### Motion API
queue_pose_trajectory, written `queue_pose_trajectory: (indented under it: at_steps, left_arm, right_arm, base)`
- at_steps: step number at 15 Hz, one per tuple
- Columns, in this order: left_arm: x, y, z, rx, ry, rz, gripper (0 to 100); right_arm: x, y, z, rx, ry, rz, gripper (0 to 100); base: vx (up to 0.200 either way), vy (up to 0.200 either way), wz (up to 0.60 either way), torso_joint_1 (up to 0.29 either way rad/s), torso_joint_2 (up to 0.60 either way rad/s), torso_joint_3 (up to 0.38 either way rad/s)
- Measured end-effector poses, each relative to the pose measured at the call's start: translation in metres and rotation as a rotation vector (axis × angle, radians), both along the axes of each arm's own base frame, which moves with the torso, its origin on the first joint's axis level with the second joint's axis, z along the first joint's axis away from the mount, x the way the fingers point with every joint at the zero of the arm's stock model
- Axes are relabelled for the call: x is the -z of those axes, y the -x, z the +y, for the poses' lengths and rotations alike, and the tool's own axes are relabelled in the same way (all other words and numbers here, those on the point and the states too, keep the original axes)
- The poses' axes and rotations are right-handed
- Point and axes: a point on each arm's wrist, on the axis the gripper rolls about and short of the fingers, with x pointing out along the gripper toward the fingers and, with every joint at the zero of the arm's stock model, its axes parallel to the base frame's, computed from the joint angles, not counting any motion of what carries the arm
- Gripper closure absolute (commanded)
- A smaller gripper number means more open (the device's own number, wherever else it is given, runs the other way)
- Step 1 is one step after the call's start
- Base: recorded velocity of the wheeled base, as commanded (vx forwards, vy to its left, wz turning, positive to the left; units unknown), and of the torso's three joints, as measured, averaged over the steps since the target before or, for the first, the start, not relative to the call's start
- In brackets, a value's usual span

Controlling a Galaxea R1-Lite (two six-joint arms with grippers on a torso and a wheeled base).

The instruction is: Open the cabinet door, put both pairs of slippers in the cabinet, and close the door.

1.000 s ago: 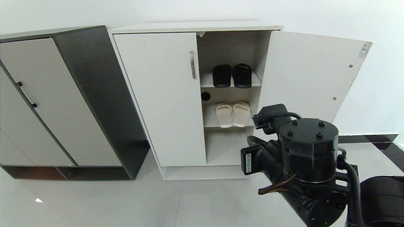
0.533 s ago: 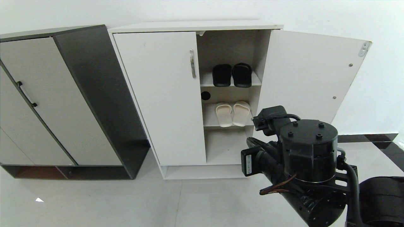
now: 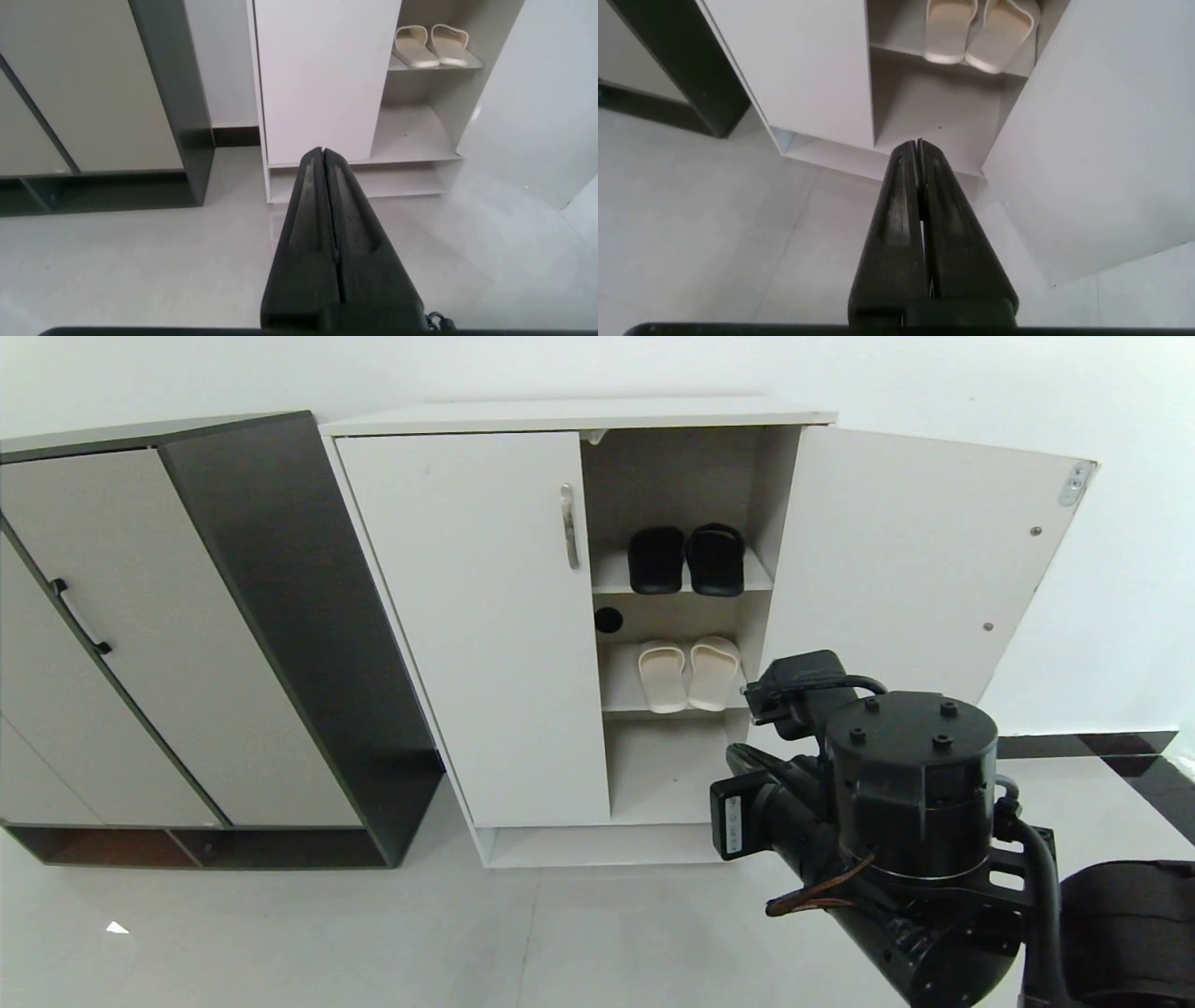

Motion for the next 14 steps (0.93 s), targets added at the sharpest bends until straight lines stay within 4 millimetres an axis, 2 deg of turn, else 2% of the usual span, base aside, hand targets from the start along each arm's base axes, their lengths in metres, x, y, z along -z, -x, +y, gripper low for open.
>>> queue_pose_trajectory:
  at_steps: [2,6,14]
  left_arm:
    - [0.0002,0.0,0.0,0.0,0.0,0.002,100]
    - [-0.0002,0.0,0.0,0.0,0.0,-0.001,100]
    - [0.0,0.0,0.0,0.0,0.0,0.0,100]
  right_arm:
    - [-0.0014,0.0002,0.0006,-0.003,-0.006,-0.004,100]
    - [-0.0008,-0.0011,0.0,0.001,-0.004,-0.002,100]
    - [0.0001,-0.0027,-0.0015,0.008,-0.001,0.0,100]
  base:
    - [0.0,0.0,0.0,0.017,-0.17,-0.33]
    - [0.0,0.0,0.0,0.058,-0.5,-0.356]
    - [0.0,0.0,0.0,0.136,-0.46,-0.332]
